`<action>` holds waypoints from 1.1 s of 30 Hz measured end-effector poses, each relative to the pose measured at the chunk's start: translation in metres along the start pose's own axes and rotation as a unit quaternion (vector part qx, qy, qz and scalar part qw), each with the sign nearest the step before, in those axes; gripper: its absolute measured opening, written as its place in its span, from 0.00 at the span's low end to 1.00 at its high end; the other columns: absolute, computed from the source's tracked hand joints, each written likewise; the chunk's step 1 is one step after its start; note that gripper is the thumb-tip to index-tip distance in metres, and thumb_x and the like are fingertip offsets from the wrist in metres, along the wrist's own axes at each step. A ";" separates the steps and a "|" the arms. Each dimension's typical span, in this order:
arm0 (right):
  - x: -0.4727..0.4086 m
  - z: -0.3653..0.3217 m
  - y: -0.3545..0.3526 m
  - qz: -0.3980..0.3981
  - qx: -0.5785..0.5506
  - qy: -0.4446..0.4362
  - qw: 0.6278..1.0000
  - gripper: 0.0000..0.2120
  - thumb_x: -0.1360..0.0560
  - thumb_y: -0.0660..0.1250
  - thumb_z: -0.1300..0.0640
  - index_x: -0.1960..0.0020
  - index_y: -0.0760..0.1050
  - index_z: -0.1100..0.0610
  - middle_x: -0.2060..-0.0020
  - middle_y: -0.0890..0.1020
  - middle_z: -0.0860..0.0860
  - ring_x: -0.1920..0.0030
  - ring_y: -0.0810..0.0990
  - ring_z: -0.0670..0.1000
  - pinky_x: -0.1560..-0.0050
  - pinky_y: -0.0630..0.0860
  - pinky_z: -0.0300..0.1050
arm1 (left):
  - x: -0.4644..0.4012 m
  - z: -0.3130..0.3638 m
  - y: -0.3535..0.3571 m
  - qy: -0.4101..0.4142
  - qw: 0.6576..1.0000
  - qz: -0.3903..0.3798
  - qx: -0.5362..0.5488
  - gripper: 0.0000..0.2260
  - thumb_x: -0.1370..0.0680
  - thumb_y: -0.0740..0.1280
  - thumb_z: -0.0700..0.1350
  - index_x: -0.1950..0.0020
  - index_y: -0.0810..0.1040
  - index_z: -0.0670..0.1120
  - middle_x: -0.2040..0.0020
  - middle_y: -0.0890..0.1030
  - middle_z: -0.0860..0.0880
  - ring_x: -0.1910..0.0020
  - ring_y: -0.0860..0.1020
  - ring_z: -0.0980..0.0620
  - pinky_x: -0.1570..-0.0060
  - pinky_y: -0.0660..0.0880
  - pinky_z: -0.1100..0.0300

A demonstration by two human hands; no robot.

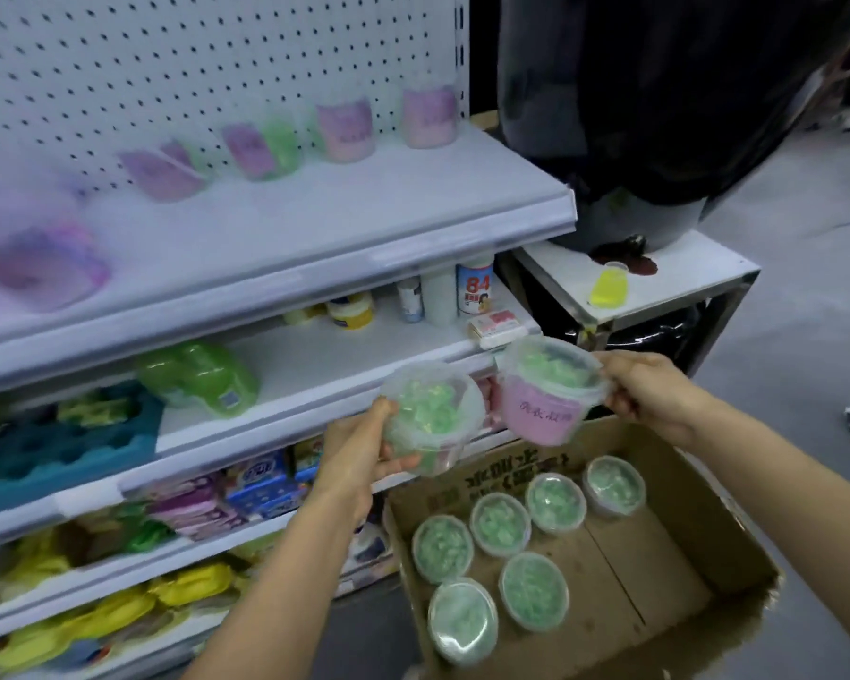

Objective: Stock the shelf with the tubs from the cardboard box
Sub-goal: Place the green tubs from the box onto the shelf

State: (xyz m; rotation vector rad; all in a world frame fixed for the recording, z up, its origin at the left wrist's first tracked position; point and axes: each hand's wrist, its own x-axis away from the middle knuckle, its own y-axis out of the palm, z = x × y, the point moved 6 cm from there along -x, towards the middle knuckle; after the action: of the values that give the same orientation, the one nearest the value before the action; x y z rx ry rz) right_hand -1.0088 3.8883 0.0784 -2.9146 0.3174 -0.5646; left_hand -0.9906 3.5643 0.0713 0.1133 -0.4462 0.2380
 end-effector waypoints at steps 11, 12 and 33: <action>0.010 -0.191 0.102 -0.092 -0.037 -0.148 0.984 0.06 0.23 0.63 0.60 0.58 0.76 0.56 0.77 0.67 0.48 0.80 0.62 0.44 0.80 0.56 0.34 | 0.026 0.135 -0.091 0.127 0.989 0.056 0.046 0.07 0.25 0.66 0.42 0.62 0.75 0.42 0.73 0.64 0.47 0.76 0.65 0.53 0.67 0.81 0.51; 0.007 -0.205 0.112 -0.086 -0.050 -0.152 0.983 0.07 0.23 0.62 0.60 0.59 0.73 0.56 0.76 0.68 0.50 0.81 0.64 0.44 0.80 0.57 0.34 | 0.026 0.143 -0.099 0.131 0.988 0.062 0.049 0.08 0.25 0.66 0.42 0.62 0.75 0.42 0.73 0.63 0.47 0.76 0.65 0.53 0.68 0.81 0.52; -0.031 -0.295 0.295 -0.215 0.133 -0.224 0.941 0.33 0.30 0.72 0.43 0.30 0.65 0.53 0.50 0.78 0.55 0.58 0.79 0.54 0.61 0.78 0.47 | -0.007 0.202 -0.198 0.142 0.980 0.090 0.104 0.06 0.24 0.66 0.44 0.53 0.74 0.42 0.67 0.62 0.48 0.73 0.65 0.53 0.72 0.79 0.56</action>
State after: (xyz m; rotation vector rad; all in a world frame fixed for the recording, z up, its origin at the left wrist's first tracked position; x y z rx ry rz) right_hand -1.2018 3.5777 0.2813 -2.7348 -0.4277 0.0262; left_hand -1.0305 3.3394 0.2383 0.2414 -0.1449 0.4719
